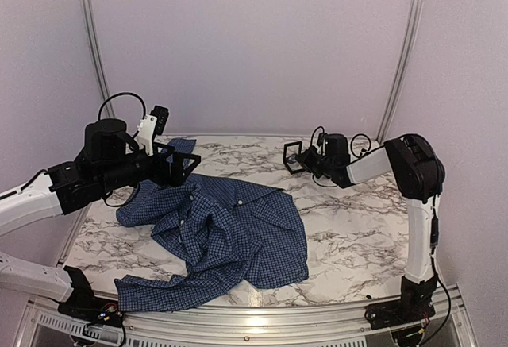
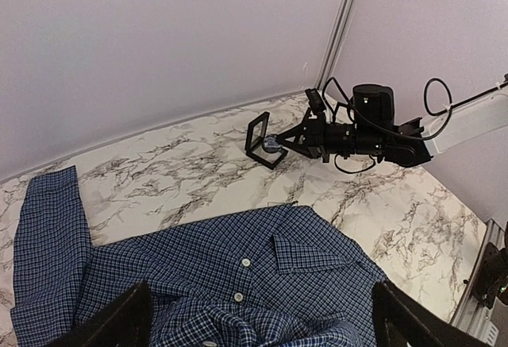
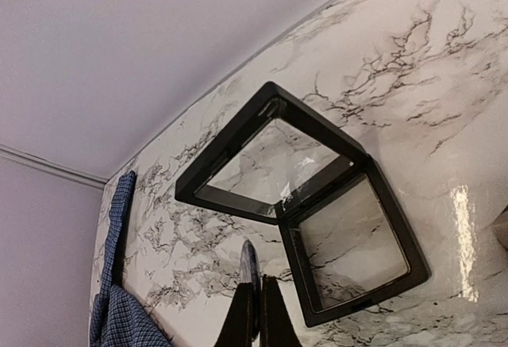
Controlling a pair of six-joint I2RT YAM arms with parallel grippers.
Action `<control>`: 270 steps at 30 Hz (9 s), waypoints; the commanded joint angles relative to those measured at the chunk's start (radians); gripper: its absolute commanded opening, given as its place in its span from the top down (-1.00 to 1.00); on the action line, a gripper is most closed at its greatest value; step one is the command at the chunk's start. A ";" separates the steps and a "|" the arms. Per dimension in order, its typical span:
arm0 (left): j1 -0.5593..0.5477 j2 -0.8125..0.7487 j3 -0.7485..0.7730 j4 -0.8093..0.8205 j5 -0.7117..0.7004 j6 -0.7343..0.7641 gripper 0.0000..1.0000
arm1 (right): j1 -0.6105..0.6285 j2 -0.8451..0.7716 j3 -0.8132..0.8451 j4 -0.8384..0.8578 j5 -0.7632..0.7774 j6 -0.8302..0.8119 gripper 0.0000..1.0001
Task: Remove the brooch from the garment
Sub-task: Place the brooch in the brooch box, then flatten out the crumpled clothing at the center of the board.
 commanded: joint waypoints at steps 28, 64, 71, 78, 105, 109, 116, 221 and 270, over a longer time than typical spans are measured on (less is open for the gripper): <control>0.018 0.041 0.046 -0.020 0.063 0.013 -0.98 | -0.013 0.125 0.235 -0.253 0.088 -0.103 1.00; 0.029 0.046 0.037 0.007 0.115 -0.017 -0.98 | -0.013 0.036 0.231 -0.359 0.093 -0.133 0.45; 0.030 0.047 0.032 0.020 0.118 -0.046 -0.98 | -0.008 0.002 0.194 -0.344 0.080 -0.125 0.42; 0.040 0.046 0.016 0.024 0.073 -0.129 -0.98 | 0.012 -0.062 0.133 -0.330 0.068 -0.116 0.42; 0.451 -0.079 -0.309 -0.060 -0.039 -0.602 -0.98 | 0.265 -0.250 -0.017 -0.484 0.146 -0.398 -0.17; 0.482 -0.088 -0.368 -0.053 -0.056 -0.620 -0.98 | 0.300 -0.207 0.025 -0.564 0.182 -0.450 -0.20; 0.521 -0.076 -0.431 -0.029 -0.071 -0.663 -0.98 | 0.347 -0.133 0.073 -0.637 0.230 -0.506 -0.19; 0.388 0.124 -0.346 -0.006 -0.216 -0.601 1.00 | 0.310 -0.542 -0.473 -0.675 0.367 -0.378 0.46; 0.672 0.250 0.099 -0.177 -0.083 -0.322 -0.24 | 0.359 -0.549 -0.286 -0.707 0.385 -0.496 0.26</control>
